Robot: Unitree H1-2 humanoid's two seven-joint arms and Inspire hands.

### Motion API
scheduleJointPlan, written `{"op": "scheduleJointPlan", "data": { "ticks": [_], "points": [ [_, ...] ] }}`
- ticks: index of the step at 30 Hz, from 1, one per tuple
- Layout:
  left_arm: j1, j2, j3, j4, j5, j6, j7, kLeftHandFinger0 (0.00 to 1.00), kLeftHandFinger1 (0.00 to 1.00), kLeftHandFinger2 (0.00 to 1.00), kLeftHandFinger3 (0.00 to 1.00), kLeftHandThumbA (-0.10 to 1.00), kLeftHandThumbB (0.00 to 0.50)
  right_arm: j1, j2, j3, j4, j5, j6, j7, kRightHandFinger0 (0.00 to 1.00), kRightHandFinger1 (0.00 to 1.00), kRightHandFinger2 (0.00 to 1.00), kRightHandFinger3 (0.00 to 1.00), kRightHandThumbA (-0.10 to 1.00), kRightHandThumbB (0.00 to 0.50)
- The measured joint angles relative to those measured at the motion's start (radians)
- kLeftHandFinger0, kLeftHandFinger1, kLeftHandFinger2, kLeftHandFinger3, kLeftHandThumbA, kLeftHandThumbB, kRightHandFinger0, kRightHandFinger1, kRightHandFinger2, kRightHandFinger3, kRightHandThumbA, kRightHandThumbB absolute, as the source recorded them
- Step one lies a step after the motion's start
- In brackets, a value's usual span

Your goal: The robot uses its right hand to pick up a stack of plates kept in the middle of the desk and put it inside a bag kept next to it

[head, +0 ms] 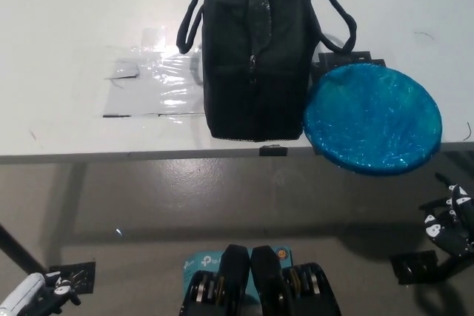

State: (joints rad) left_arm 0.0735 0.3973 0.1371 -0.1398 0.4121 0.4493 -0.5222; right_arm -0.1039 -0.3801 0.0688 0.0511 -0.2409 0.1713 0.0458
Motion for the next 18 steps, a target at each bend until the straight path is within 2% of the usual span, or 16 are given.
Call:
{"op": "scheduleJointPlan", "data": {
  "ticks": [2, 4, 6, 7, 8, 9, 10, 11, 12, 15, 16, 18],
  "points": [
    [0.000, -0.011, 0.010, 0.000, 0.017, 0.002, -0.014, 0.70, 0.82, 0.93, 1.00, 0.68, 0.117, 0.015, 0.002, 0.000, -0.047, -0.025, 0.000, -0.014, 0.36, 0.43, 0.61, 1.00, 0.23, 0.233],
    [0.000, -0.019, 0.015, -0.001, 0.033, 0.003, -0.027, 0.69, 0.82, 0.94, 1.00, 0.68, 0.101, 0.029, 0.007, 0.000, -0.107, -0.067, -0.005, -0.040, 0.46, 0.55, 0.65, 1.00, 0.30, 0.255],
    [0.000, -0.022, 0.018, -0.001, 0.045, 0.004, -0.037, 0.69, 0.82, 0.94, 1.00, 0.69, 0.112, 0.037, 0.015, 0.000, -0.152, -0.107, -0.014, -0.069, 0.48, 0.61, 0.70, 1.00, 0.31, 0.268],
    [0.000, -0.022, 0.019, -0.001, 0.048, 0.004, -0.041, 0.71, 0.83, 0.94, 1.00, 0.67, 0.115, 0.039, 0.019, 0.000, -0.164, -0.124, -0.019, -0.082, 0.66, 0.80, 0.86, 1.00, 0.35, 0.283],
    [0.000, -0.024, 0.023, -0.001, 0.053, 0.004, -0.047, 0.71, 0.83, 0.94, 1.00, 0.66, 0.116, 0.042, 0.025, 0.000, -0.177, -0.148, -0.028, -0.100, 0.72, 0.85, 0.89, 1.00, 0.37, 0.290],
    [0.000, -0.026, 0.028, -0.001, 0.057, 0.004, -0.050, 0.72, 0.83, 0.94, 1.00, 0.66, 0.120, 0.043, 0.030, 0.000, -0.186, -0.168, -0.033, -0.114, 0.87, 0.97, 0.99, 1.00, 0.39, 0.304],
    [0.000, -0.031, 0.036, -0.001, 0.062, 0.004, -0.053, 0.71, 0.82, 0.94, 1.00, 0.68, 0.119, 0.044, 0.036, 0.000, -0.196, -0.187, -0.038, -0.128, 0.96, 1.00, 1.00, 1.00, 0.43, 0.331],
    [0.000, -0.033, 0.040, -0.001, 0.066, 0.005, -0.056, 0.71, 0.82, 0.94, 1.00, 0.68, 0.119, 0.044, 0.039, 0.000, -0.203, -0.204, -0.043, -0.138, 1.00, 1.00, 1.00, 1.00, 0.44, 0.344],
    [0.000, -0.036, 0.043, -0.001, 0.071, 0.005, -0.062, 0.69, 0.81, 0.94, 1.00, 0.70, 0.112, 0.044, 0.043, 0.004, -0.216, -0.230, -0.047, -0.151, 1.00, 1.00, 1.00, 1.00, 0.50, 0.401],
    [0.000, -0.037, 0.043, -0.001, 0.080, 0.005, -0.068, 0.68, 0.82, 0.94, 1.00, 0.69, 0.108, 0.045, 0.047, 0.015, -0.241, -0.285, -0.053, -0.174, 1.00, 1.00, 1.00, 1.00, 0.56, 0.409],
    [0.000, -0.037, 0.043, -0.001, 0.082, 0.005, -0.071, 0.70, 0.83, 0.94, 1.00, 0.69, 0.118, 0.046, 0.048, 0.019, -0.246, -0.301, -0.055, -0.182, 1.00, 1.00, 1.00, 1.00, 0.60, 0.426],
    [0.000, -0.037, 0.044, 0.000, 0.086, 0.005, -0.077, 0.70, 0.83, 0.94, 1.00, 0.69, 0.118, 0.046, 0.049, 0.033, -0.258, -0.344, -0.059, -0.195, 1.00, 1.00, 1.00, 1.00, 0.60, 0.429]
  ]
}}
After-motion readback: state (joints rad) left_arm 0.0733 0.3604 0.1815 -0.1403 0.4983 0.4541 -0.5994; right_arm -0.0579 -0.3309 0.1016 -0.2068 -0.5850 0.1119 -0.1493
